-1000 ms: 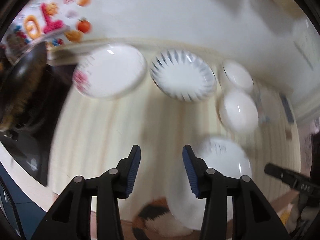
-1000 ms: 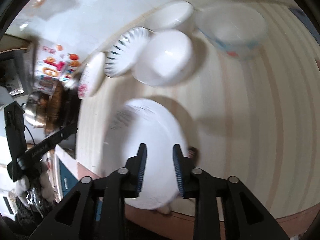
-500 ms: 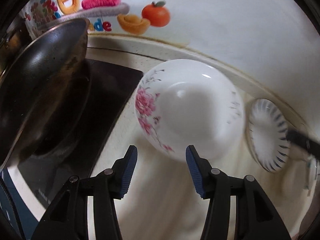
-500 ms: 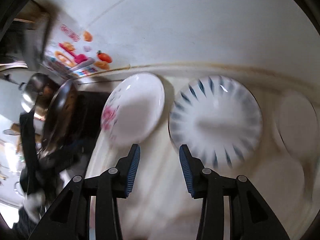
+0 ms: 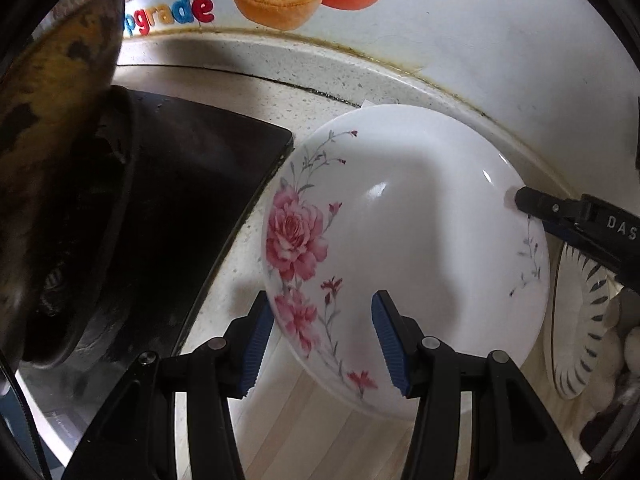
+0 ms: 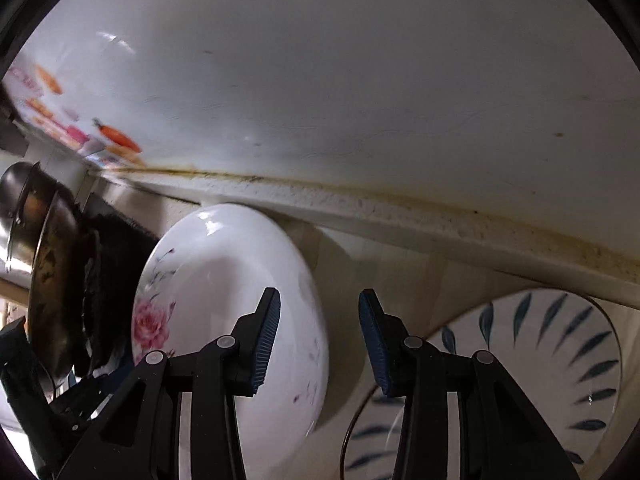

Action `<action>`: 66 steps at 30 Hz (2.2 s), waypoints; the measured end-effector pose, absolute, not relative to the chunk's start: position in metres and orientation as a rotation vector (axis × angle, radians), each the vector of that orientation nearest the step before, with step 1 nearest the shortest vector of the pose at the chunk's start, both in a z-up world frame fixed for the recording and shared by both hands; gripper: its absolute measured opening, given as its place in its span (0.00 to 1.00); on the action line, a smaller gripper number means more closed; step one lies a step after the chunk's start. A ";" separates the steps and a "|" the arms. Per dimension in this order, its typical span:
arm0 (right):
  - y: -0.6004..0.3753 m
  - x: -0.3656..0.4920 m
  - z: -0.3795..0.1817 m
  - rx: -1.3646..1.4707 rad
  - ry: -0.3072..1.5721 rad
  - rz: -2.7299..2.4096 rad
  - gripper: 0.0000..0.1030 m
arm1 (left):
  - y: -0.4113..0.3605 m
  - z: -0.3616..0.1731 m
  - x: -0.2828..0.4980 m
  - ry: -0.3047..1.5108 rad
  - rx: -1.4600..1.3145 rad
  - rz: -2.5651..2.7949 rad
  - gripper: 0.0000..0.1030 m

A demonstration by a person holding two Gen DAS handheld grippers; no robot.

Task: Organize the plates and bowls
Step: 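Move the right gripper to the pink-flower plate and grasp its rim, then carry the pink-flower plate onto the grey-flower plate and release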

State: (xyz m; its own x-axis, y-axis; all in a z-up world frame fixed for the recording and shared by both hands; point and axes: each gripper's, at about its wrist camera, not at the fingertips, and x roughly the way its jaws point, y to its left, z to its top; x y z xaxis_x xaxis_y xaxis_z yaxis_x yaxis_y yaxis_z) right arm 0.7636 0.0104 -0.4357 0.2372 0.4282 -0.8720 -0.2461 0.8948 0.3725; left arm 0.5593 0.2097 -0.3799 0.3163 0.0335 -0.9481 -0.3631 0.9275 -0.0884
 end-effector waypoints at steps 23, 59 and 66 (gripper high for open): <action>-0.002 0.735 -0.424 0.227 1.214 0.496 0.16 | 0.207 -0.355 0.519 1.153 -0.350 0.270 0.20; -0.245 0.463 -0.360 0.441 1.187 0.400 0.16 | 0.025 -0.290 0.394 1.186 -0.175 -0.044 0.20; -0.280 0.433 -0.390 0.480 1.229 0.362 0.16 | -0.001 -0.325 0.385 1.270 -0.146 -0.061 0.20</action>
